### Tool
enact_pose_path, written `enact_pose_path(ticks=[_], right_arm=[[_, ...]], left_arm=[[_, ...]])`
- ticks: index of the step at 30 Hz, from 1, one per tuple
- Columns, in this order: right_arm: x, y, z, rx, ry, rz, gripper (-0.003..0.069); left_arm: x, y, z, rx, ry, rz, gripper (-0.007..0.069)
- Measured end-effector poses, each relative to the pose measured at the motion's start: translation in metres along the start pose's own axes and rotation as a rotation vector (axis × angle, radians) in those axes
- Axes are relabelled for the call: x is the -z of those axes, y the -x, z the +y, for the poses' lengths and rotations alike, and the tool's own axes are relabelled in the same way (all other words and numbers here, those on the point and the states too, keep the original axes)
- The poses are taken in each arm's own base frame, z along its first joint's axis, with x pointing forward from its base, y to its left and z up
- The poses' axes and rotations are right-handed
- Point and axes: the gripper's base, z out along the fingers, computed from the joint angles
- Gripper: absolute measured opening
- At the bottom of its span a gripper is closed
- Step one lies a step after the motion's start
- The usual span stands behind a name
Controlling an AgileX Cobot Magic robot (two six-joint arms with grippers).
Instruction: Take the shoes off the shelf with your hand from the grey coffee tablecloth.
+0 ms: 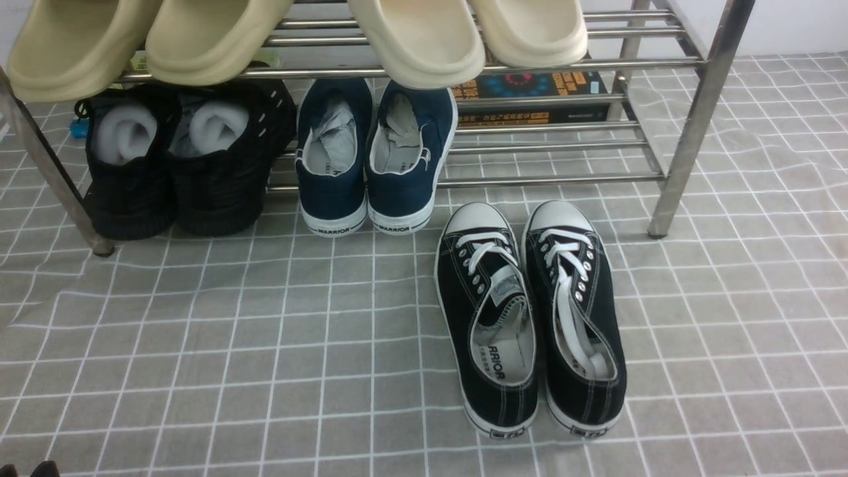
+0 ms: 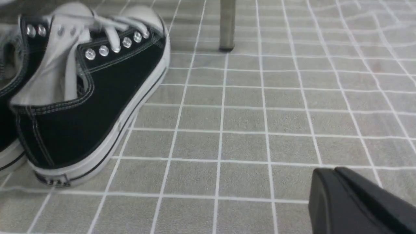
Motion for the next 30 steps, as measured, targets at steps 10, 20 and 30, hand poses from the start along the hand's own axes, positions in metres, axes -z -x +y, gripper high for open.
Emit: enact_pose_path(ticks=[10, 20, 30], right_arm=[[0.0011, -0.0016, -0.0013, -0.003, -0.024, 0.033, 0.0029], [0.0012, -0.0016, -0.0027, -0.009, -0.050, 0.033, 0.0043], [0.0012, -0.0016, -0.0025, 0.023, -0.047, 0.034, 0.0058]], left_arm=[[0.0000, 0.0000, 0.0000, 0.000, 0.000, 0.000, 0.0239], [0.0000, 0.0000, 0.0000, 0.000, 0.000, 0.000, 0.0239], [0.0000, 0.0000, 0.0000, 0.000, 0.000, 0.000, 0.0239]])
